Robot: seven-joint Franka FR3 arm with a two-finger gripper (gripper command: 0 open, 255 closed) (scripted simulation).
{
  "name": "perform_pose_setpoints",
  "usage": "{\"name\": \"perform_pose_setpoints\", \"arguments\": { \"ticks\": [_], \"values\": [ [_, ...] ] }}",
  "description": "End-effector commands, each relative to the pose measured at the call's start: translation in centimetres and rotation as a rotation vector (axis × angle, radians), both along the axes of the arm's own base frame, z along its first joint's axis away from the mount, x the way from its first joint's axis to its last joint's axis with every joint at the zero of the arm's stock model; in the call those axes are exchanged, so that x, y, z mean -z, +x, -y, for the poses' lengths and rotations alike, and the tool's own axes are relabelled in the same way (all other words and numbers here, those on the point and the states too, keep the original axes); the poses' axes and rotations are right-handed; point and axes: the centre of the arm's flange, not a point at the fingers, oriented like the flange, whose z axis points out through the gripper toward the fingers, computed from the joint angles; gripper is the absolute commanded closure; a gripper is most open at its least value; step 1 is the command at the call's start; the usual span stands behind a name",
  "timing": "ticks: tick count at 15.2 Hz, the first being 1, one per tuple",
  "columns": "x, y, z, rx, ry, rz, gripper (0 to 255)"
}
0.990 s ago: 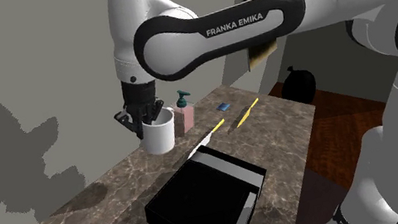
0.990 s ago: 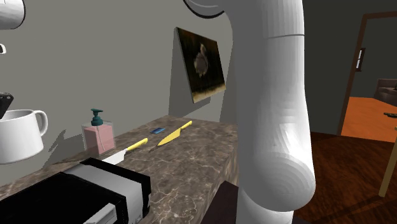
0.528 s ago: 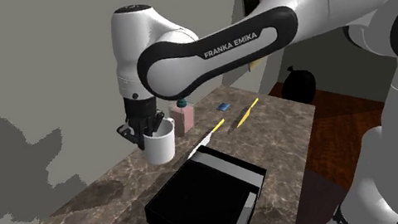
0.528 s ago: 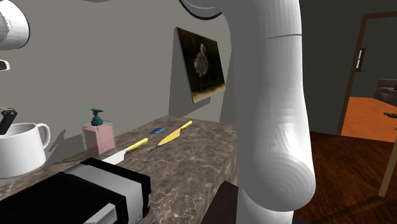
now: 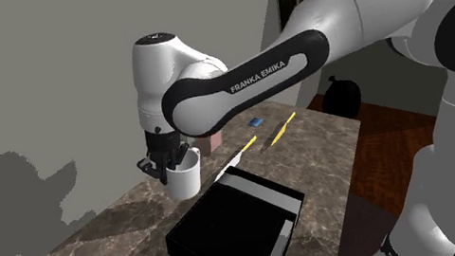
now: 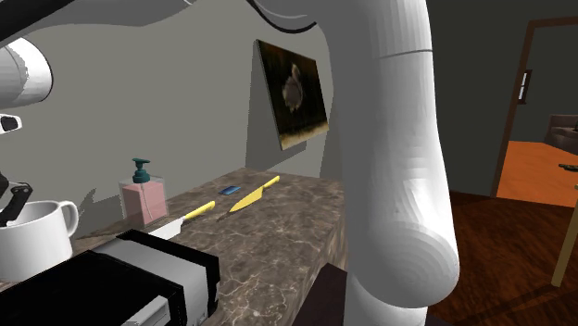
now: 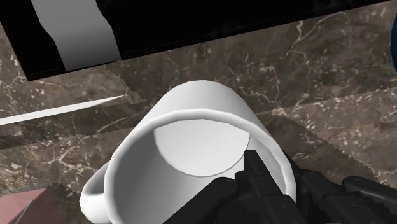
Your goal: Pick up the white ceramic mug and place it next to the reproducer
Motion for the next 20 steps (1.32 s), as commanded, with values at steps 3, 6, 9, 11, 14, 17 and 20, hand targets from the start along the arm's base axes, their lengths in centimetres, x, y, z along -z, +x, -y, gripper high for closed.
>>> {"name": "perform_pose_setpoints", "arguments": {
  "ticks": [3, 6, 9, 11, 14, 17, 20],
  "values": [
    [2.0, 0.0, 0.0, 0.0, 0.0, 0.001, 255],
    [3.6, 0.0, 0.0, 0.0, 0.0, 0.001, 255],
    [5.2, 0.0, 0.0, 0.0, 0.0, 0.001, 255],
    [6.2, 0.0, 0.0, 0.0, 0.0, 0.001, 255],
    [6.2, 0.0, 0.0, 0.0, 0.0, 0.001, 255],
    [6.2, 0.0, 0.0, 0.0, 0.0, 0.001, 255],
    [6.2, 0.0, 0.0, 0.0, 0.0, 0.001, 0]
  ]
}}
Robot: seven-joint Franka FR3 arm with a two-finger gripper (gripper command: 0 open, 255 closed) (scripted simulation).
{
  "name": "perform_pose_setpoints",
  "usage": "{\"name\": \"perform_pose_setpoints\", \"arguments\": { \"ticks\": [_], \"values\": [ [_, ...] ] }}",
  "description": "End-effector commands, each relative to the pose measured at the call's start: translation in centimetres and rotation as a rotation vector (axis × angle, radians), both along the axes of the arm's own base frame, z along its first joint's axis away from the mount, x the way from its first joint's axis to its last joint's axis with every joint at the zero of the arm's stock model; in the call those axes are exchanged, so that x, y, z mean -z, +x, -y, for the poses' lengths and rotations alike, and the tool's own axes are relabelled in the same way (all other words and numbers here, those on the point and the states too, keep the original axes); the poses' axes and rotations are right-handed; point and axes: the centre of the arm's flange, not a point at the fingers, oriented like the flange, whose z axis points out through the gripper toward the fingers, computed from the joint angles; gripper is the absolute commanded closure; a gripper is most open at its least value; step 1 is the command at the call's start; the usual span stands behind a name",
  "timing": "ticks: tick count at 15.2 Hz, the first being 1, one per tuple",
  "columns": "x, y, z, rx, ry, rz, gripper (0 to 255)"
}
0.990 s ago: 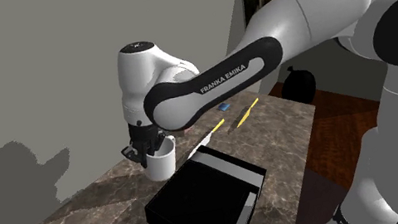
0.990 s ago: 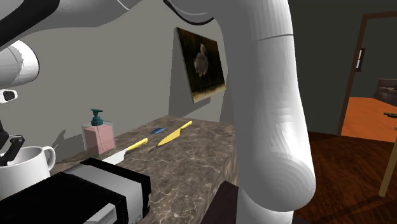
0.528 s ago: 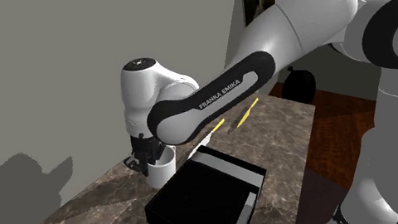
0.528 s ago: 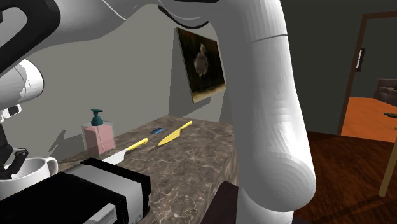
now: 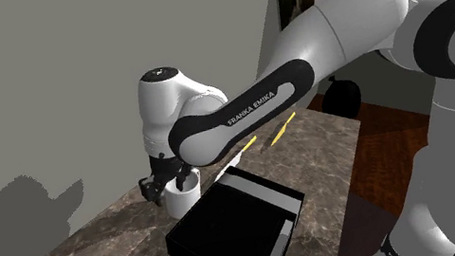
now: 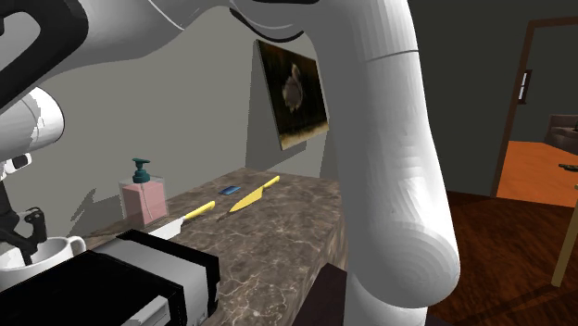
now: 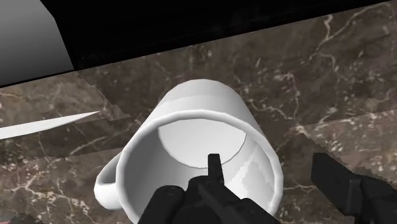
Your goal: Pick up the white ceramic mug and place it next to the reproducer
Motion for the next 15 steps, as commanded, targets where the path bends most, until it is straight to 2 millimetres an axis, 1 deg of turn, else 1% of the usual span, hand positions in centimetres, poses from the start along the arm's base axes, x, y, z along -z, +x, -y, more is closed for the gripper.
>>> {"name": "perform_pose_setpoints", "arguments": {
  "ticks": [1, 4, 7, 8, 15],
  "values": [
    [0.0, 0.0, 0.0, 0.0, 0.0, 0.0, 0],
    [0.0, 0.0, 0.0, 0.0, 0.0, 0.0, 0],
    [-3.9, -0.5, 0.0, 0.0, 0.0, 0.0, 0],
    [-5.0, -0.6, 0.0, 0.0, 0.0, 0.0, 0],
    [-5.0, -0.6, 0.0, 0.0, 0.0, 0.0, 0]
  ]
}}
